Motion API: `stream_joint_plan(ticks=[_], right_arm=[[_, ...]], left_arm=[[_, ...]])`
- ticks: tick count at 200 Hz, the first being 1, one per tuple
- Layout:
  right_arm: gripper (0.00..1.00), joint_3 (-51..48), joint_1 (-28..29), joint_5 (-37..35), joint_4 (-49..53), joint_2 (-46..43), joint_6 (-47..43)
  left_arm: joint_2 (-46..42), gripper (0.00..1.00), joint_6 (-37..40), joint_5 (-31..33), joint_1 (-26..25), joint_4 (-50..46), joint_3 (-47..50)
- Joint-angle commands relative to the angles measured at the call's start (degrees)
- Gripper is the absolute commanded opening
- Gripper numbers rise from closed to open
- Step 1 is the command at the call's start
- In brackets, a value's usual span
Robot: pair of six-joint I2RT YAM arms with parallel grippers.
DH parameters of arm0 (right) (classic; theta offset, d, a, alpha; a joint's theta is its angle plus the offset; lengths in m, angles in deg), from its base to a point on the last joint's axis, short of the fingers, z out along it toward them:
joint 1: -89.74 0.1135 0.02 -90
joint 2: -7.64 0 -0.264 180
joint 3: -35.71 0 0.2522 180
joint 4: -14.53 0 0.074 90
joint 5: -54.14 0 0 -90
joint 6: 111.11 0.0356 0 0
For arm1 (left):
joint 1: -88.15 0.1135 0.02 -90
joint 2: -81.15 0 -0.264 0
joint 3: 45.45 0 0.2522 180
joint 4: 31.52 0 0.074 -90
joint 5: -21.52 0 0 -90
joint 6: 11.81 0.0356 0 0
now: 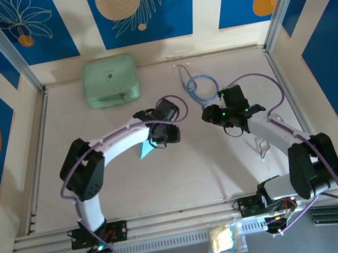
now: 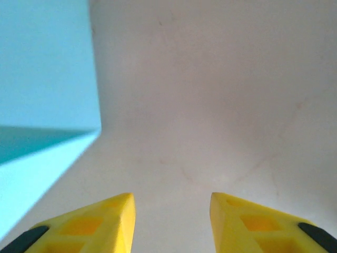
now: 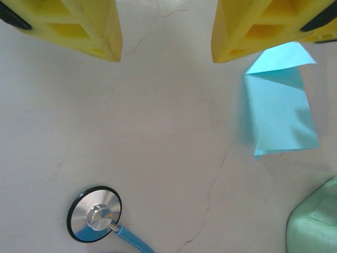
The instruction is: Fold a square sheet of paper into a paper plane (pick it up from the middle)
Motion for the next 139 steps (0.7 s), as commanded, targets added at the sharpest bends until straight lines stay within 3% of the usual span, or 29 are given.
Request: stream_joint_plan(ticks=[1,58,106,139], right_arm=[[0.5,-0.9,-0.1,2.7,-1.5,1.2,0.7],[0.49,0.3,1.0,4.3,-2.0,3.4,0.9],[0.49,1.1,1.5,4.7,-1.6,4.2,0.6],[0.49,1.7,1.8,4.9,-1.3,5.1,0.5]], left_arm=[[-5.2,0.4,-3.5,-3.2,2.5,5.0,5.6],[-6.9,0.37,-4.7,-1.3,10.8,10.9,14.7],[-4.5,0.35,-1.7,4.5,12.8,10.6,13.8],[-2.7,0.32,-0.3,5.2,13.7,10.8,13.1]])
